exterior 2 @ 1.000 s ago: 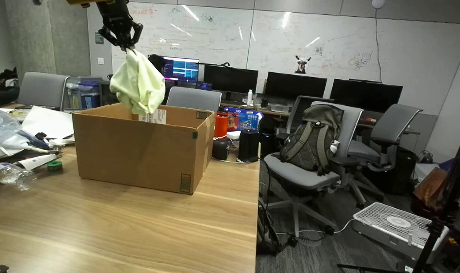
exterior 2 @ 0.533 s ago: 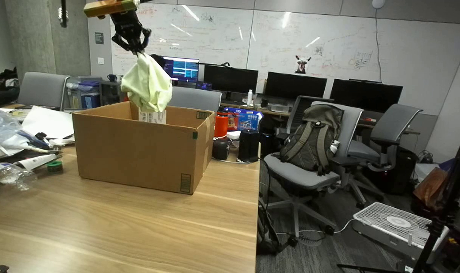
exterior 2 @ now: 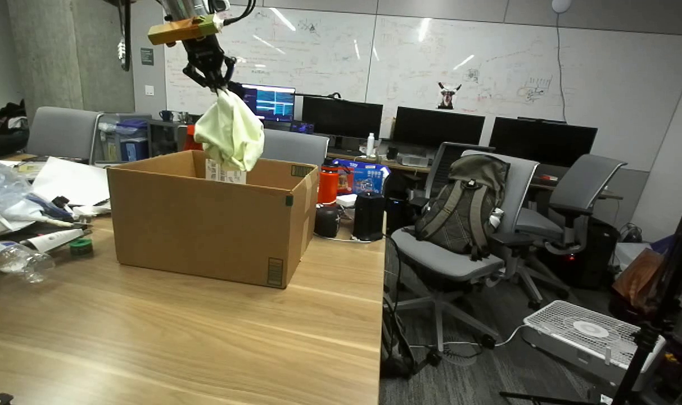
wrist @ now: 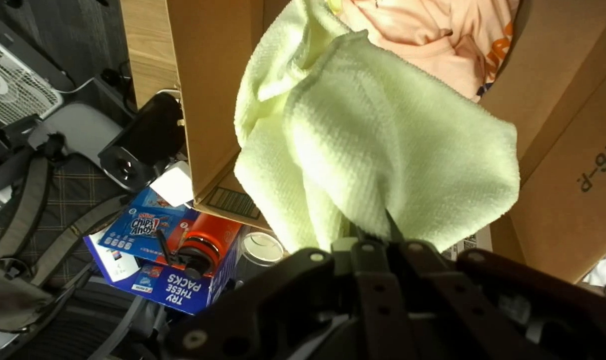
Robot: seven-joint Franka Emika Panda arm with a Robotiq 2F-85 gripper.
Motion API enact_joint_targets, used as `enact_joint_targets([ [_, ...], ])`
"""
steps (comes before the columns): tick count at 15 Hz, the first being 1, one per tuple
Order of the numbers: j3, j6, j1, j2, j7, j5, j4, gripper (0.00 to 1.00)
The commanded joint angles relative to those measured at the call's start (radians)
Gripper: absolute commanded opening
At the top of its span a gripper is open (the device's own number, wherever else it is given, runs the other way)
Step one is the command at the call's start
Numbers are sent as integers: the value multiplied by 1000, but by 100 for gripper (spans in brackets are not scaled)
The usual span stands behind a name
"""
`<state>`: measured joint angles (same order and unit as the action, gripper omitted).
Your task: Put the yellow towel, the pink and peach shirt in the box and the green towel respectively
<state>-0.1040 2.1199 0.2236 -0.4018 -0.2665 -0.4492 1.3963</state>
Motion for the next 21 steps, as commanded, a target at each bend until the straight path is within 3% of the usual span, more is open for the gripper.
enact_joint_targets([
  [1,34,-32,21,-72,42,17,-126,29],
  [6,50,-70,17,-102,74,35,-178,66],
  [10,47,-165,14,-71,126,54,-159,97],
  [16,4,-317,-2,-2,189,144,-113,100],
  [21,-18,-376,-8,53,198,200,-71,100],
])
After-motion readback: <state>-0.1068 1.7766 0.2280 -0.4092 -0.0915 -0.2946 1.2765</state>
